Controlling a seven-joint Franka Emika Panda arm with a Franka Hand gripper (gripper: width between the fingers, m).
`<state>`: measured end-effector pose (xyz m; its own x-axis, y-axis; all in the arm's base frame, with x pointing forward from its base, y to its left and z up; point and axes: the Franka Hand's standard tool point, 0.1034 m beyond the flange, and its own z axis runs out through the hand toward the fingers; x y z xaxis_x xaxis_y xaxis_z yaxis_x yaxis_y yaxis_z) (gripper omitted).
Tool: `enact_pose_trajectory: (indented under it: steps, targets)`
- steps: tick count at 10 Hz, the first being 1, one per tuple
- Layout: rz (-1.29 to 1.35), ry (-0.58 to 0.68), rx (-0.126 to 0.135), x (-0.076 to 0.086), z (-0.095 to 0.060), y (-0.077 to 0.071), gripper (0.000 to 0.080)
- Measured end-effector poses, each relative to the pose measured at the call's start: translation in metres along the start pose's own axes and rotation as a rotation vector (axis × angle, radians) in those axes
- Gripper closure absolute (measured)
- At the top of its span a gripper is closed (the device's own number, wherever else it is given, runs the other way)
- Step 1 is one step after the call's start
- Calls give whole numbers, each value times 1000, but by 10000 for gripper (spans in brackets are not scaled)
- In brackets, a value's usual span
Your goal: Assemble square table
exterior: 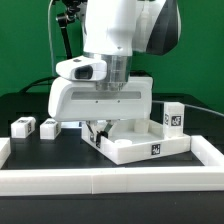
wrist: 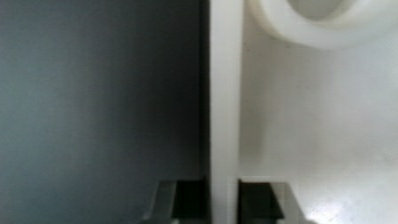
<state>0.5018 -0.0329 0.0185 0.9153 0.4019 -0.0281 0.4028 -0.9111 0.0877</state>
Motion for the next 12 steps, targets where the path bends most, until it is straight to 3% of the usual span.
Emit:
enact_pose_trajectory:
  steps: [3, 7, 11, 12]
  targets:
    - [-305, 0, -36, 26, -10, 6, 730]
    - [-510, -15, -79, 52, -14, 0, 730]
    - [-711, -31, -80, 48, -12, 7, 730]
    - [-781, -39, -78, 56, -12, 4, 730]
